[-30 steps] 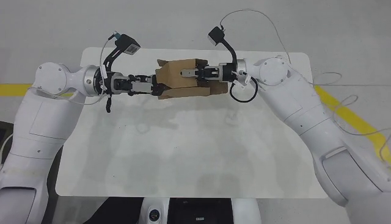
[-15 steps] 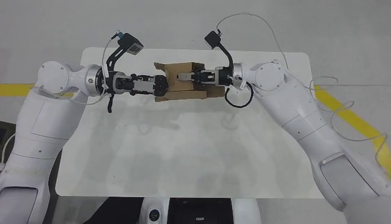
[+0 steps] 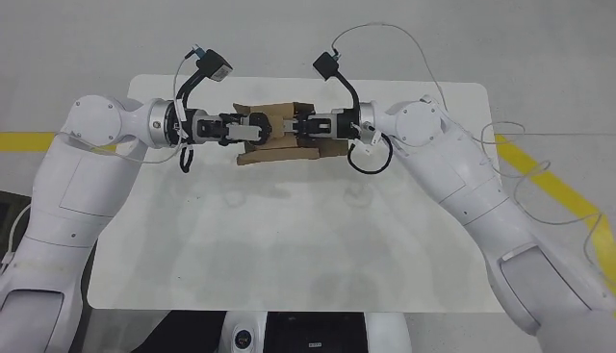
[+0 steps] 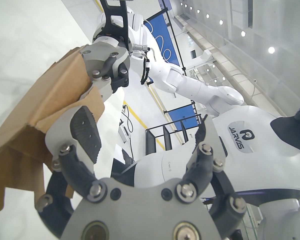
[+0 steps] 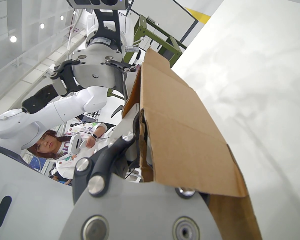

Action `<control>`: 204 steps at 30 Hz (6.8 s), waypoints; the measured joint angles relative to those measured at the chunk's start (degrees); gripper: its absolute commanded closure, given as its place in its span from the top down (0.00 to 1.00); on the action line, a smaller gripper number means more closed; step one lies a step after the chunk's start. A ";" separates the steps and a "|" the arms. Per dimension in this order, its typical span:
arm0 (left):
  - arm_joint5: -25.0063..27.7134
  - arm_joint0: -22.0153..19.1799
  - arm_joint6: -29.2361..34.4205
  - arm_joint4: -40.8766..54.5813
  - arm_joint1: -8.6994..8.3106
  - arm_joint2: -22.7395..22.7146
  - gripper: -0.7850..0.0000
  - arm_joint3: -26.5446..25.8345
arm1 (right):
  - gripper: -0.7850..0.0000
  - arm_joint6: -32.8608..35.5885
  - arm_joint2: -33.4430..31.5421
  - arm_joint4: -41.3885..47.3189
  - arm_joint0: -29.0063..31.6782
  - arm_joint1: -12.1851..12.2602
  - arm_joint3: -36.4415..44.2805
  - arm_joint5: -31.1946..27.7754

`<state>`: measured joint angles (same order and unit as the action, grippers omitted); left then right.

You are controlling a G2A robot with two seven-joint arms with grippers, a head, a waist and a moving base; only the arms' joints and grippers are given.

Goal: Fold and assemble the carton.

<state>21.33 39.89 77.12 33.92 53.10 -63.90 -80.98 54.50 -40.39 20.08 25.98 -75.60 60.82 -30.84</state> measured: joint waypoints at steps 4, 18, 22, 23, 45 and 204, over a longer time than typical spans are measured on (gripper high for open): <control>-0.11 0.25 -0.26 -0.37 0.00 -0.28 1.00 -0.51 | 0.00 0.14 -0.19 -0.27 0.17 -0.30 -0.45 -0.21; -0.88 1.39 -0.24 -0.22 -0.58 -3.60 1.00 2.33 | 0.00 1.75 -4.39 -0.14 2.55 0.56 -2.10 -0.63; -2.22 1.03 -1.10 -1.59 -0.52 -3.33 1.00 3.84 | 0.00 3.38 -5.35 -0.03 3.64 0.92 -0.63 -0.28; -2.39 0.88 -1.28 -1.78 -0.49 -3.25 1.00 4.02 | 0.00 3.76 -5.33 0.03 3.86 0.92 -0.27 -0.13; -3.04 -0.33 -0.38 -0.95 0.21 -1.93 1.00 4.29 | 0.00 11.17 -0.79 4.05 2.46 -2.13 -1.49 -0.06; -0.41 -0.32 -7.32 -15.40 0.68 -2.12 1.00 13.00 | 0.00 6.38 -14.60 5.46 8.82 -2.93 2.09 -4.94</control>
<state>20.92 39.57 69.80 18.51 53.77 -66.02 -67.98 60.88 -54.99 25.54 34.80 -78.53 62.91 -35.77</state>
